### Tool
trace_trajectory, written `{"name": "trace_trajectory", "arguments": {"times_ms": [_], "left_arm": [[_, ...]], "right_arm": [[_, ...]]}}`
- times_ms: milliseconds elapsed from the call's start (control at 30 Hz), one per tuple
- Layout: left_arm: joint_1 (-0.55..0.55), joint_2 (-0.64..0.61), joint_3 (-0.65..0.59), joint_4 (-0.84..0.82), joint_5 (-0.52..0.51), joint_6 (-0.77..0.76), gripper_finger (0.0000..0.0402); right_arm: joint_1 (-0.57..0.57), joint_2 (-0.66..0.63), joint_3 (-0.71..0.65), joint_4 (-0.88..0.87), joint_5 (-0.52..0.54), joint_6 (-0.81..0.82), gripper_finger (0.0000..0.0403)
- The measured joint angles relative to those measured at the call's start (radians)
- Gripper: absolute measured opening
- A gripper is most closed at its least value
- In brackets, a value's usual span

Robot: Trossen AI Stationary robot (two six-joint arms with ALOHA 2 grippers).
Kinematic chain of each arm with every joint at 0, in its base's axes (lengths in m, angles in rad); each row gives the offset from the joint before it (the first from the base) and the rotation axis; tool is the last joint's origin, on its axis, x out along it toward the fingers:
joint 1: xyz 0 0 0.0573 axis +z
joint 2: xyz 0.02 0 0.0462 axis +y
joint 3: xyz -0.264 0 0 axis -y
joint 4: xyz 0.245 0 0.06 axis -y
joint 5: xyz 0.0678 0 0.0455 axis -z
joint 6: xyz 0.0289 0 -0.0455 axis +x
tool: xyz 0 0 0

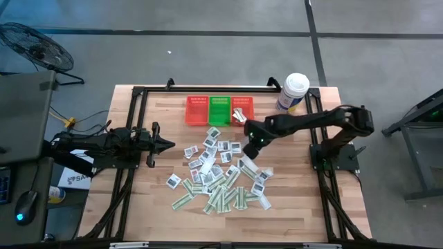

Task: Pick & Place First Aid Supplies
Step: Put the bandage pack into the right orange bin

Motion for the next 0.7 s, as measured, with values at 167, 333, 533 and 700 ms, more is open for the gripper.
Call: {"name": "trace_trajectory", "arguments": {"times_ms": [167,333,533,700], "left_arm": [[0.0,0.0,0.0,0.0,0.0,0.0,0.0001],[0.0,0.0,0.0,0.0,0.0,0.0,0.0001],[0.0,0.0,0.0,0.0,0.0,0.0,0.0001],[0.0,0.0,0.0,0.0,0.0,0.0,0.0001]], "right_arm": [[-0.061,-0.056,0.001,0.072,0.001,0.0,0.0008],[-0.144,-0.063,0.002,0.208,-0.014,-0.005,0.0002],[-0.213,-0.054,0.004,0.28,-0.006,-0.005,0.0006],[-0.22,-0.054,0.004,0.283,-0.009,0.006,0.0003]]}}
